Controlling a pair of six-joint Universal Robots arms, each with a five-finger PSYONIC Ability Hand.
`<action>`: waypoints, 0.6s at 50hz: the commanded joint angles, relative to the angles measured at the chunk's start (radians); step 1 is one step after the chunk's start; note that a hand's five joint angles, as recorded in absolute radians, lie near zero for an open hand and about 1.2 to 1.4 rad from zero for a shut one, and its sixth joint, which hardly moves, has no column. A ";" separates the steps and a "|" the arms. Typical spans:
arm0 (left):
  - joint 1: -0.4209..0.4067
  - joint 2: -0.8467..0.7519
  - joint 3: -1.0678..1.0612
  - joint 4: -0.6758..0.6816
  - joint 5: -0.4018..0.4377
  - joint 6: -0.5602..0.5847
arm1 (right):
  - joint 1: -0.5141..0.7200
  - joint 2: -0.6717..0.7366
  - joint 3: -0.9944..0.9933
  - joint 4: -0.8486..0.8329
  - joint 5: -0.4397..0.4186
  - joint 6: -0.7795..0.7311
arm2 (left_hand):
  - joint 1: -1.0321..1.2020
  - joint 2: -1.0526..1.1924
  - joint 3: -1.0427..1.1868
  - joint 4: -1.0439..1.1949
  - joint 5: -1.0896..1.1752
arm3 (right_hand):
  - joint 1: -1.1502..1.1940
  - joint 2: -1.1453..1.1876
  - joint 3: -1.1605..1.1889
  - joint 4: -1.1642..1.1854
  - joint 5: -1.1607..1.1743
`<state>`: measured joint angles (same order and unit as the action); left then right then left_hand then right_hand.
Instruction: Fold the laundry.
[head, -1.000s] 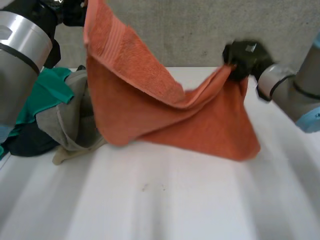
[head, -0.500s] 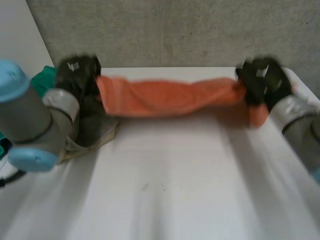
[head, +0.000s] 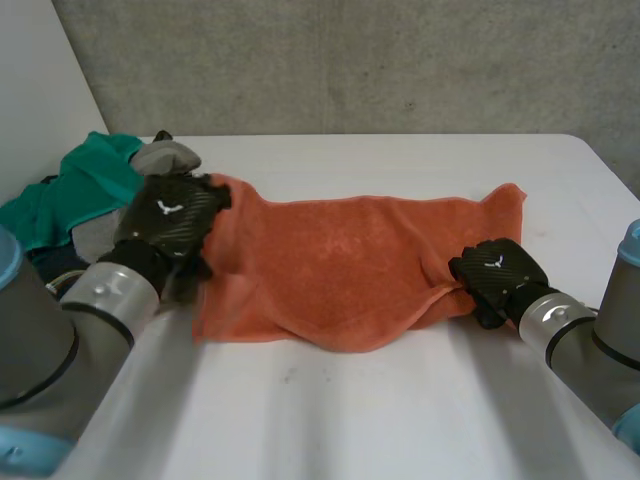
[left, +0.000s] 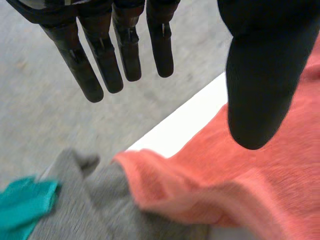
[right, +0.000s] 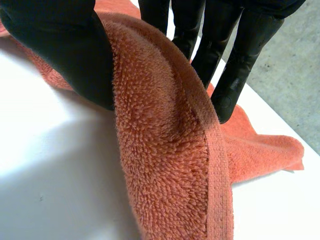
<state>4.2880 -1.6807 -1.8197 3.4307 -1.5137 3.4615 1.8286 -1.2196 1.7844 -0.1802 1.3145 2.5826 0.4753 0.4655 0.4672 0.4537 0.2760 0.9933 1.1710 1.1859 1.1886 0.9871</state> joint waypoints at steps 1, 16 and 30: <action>-0.109 -0.088 -0.029 -0.002 0.027 0.177 | 0.000 -0.020 0.001 0.007 0.003 -0.005 | 0.043 0.053 0.052 0.065 0.068 | 0.403 0.225 0.210 0.208 0.235; -0.106 -0.323 0.016 0.065 -0.134 0.450 | -0.035 -0.037 -0.003 0.042 -0.004 -0.013 | 0.014 0.024 0.022 0.036 0.039 | 0.403 0.225 0.210 0.208 0.235; -0.059 -0.427 0.088 0.108 -0.131 0.462 | -0.037 -0.035 0.003 0.044 -0.009 -0.012 | 0.046 0.056 0.055 0.068 0.071 | 0.403 0.225 0.210 0.208 0.235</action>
<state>4.2018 -2.0624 -1.7595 3.5396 -1.6483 3.9250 1.7922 -1.2557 1.7868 -0.1358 1.3061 2.5705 0.4726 0.4680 0.4665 0.4536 0.2757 0.9933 1.1710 1.1859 1.1886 0.9871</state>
